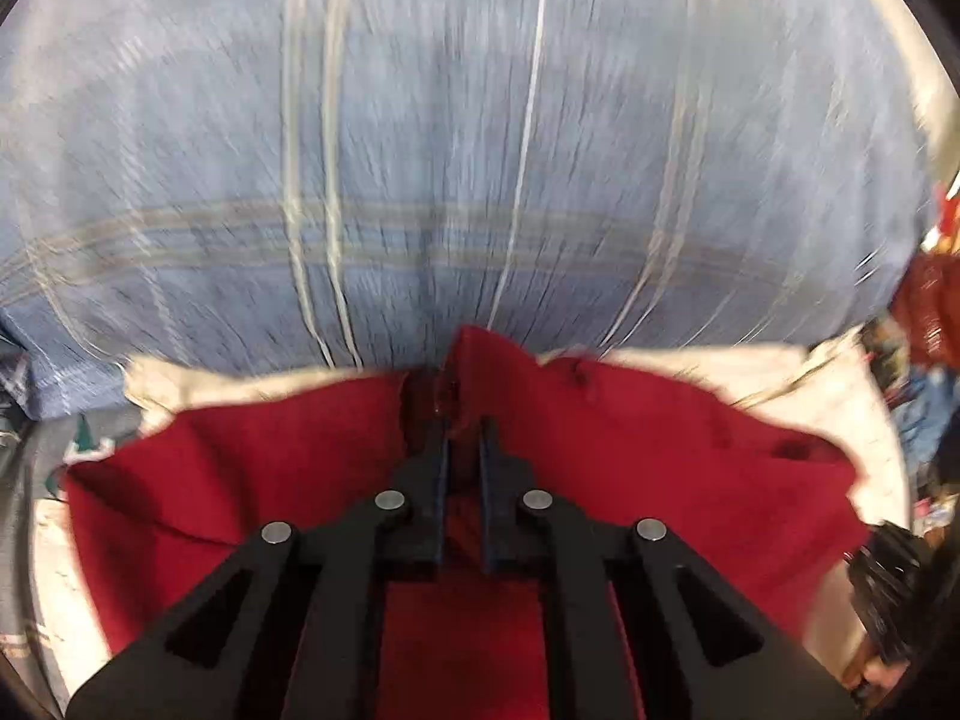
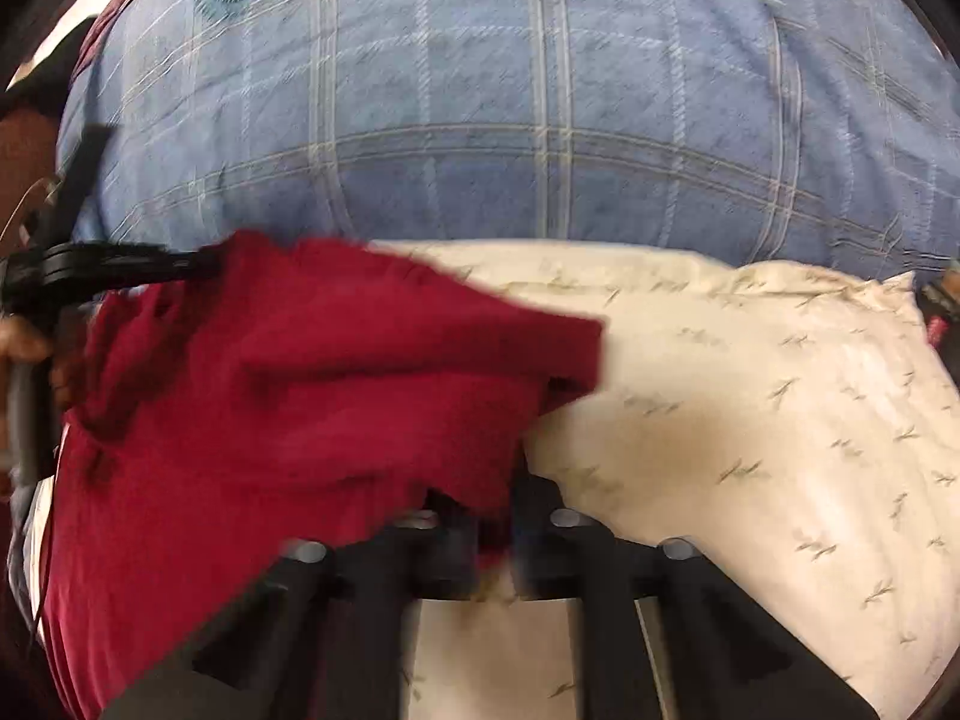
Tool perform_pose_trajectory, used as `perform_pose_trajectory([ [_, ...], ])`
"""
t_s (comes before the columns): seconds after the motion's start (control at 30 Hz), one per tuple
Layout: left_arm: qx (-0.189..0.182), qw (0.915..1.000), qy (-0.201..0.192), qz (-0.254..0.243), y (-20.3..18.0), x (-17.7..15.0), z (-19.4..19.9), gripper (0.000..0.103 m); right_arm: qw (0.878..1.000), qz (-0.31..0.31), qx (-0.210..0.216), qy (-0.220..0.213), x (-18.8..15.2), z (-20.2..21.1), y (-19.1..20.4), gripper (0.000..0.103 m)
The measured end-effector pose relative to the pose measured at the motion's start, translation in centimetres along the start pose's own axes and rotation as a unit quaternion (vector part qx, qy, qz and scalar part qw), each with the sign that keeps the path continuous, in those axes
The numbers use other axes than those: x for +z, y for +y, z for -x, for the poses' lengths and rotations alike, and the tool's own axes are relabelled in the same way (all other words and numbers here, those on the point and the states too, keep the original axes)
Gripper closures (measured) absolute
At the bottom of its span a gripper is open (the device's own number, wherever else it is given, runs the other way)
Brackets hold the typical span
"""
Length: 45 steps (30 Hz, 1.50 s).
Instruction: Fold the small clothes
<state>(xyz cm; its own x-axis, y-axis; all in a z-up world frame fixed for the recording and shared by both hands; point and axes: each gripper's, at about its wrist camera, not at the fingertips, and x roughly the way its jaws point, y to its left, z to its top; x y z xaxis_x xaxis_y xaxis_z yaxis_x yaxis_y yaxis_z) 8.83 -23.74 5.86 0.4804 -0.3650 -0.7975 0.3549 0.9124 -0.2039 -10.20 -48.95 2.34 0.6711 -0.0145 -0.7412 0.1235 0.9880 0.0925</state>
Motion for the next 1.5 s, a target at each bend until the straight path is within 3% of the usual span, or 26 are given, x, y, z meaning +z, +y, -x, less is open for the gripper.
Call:
perform_pose_trajectory([
  [0.07,-0.023,0.9993,-0.026,0.014,1.4,-0.2,3.9,0.097,0.999,-0.021,0.035,-0.027,0.6,2.1,-0.4,0.097],
  [0.17,-0.011,0.9979,-0.053,0.035,4.2,-1.9,7.9,0.097,0.998,0.012,0.037,-0.051,0.2,4.5,0.6,0.097],
  [0.23,-0.009,0.9966,-0.057,0.059,6.4,-3.7,9.1,0.097,0.998,0.036,0.039,-0.043,-0.6,4.4,1.5,0.096],
  [0.3,0.010,0.9960,-0.047,0.075,7.9,-5.8,8.3,0.097,0.997,0.062,0.034,-0.005,-1.9,2.8,2.5,0.094],
  [0.4,0.036,0.9965,-0.001,0.076,8.2,-8.8,5.2,0.097,0.996,0.078,0.023,0.041,-3.1,1.7,3.0,0.079],
  [0.47,0.043,0.9961,0.008,0.076,8.5,-10.0,4.3,0.096,0.997,0.054,0.039,0.047,-2.9,2.7,2.6,0.073],
  [0.53,0.044,0.9967,-0.005,0.067,8.2,-10.5,4.2,0.095,0.997,0.019,0.070,0.026,-2.6,4.8,1.4,0.050],
  [0.6,0.049,0.9969,-0.009,0.061,7.9,-10.8,4.1,0.095,0.996,-0.012,0.091,-0.003,-1.9,6.3,0.3,0.040],
  [0.7,0.069,0.9967,-0.013,0.040,7.6,-11.4,4.0,0.094,0.996,-0.051,0.076,-0.007,0.2,5.2,-0.6,0.040],
  [0.8,0.084,0.9958,-0.021,0.029,7.1,-11.4,3.9,0.093,0.995,-0.085,0.052,0.029,2.2,0.4,-0.8,0.039],
  [0.87,0.089,0.9954,-0.023,0.027,7.2,-11.6,4.2,0.092,0.992,-0.085,0.062,0.068,3.0,-2.9,-0.1,0.060],
  [0.9,0.089,0.9954,-0.024,0.026,7.2,-11.6,4.3,0.090,0.995,-0.055,0.051,0.069,3.3,-3.8,0.8,0.088],
  [0.93,0.090,0.9954,-0.025,0.022,7.1,-11.6,4.3,0.088,0.998,-0.026,0.024,0.059,3.4,-3.9,1.6,0.091],
  [0.97,0.093,0.9952,-0.025,0.018,7.0,-11.7,4.4,0.087,0.999,0.018,-0.040,0.030,3.6,-4.0,2.5,0.091],
  [1.0,0.100,0.9946,-0.026,0.014,6.9,-11.7,4.3,0.084,0.997,0.022,-0.067,0.026,3.7,-4.2,2.6,0.091],
  [1.07,0.108,0.9936,-0.029,0.010,6.7,-11.8,4.3,0.082,0.997,-0.020,-0.056,0.050,3.5,-4.9,1.5,0.090],
  [1.17,0.121,0.9920,-0.037,0.002,6.3,-12.0,4.5,0.074,0.998,-0.034,-0.047,0.031,3.2,-2.2,1.6,0.085],
  [1.23,0.119,0.9921,-0.040,-0.002,6.2,-12.2,4.5,0.059,0.999,-0.037,-0.024,0.023,2.8,-0.2,2.0,0.078],
  [1.3,0.122,0.9916,-0.042,-0.008,5.8,-12.3,4.5,0.055,1.000,-0.016,0.010,0.016,1.5,1.7,3.4,0.070],
  [1.37,0.134,0.9897,-0.046,-0.015,5.3,-12.5,4.5,0.054,0.999,0.017,0.018,0.029,0.2,1.8,4.5,0.070],
  [1.47,0.139,0.9890,-0.047,-0.017,5.1,-12.5,4.6,0.053,0.996,0.050,-0.015,0.068,-1.8,-0.1,4.9,0.074],
  [1.5,0.140,0.9888,-0.047,-0.018,5.0,-12.5,4.8,0.053,0.997,0.048,-0.013,0.058,-1.9,0.1,4.8,0.073],
])
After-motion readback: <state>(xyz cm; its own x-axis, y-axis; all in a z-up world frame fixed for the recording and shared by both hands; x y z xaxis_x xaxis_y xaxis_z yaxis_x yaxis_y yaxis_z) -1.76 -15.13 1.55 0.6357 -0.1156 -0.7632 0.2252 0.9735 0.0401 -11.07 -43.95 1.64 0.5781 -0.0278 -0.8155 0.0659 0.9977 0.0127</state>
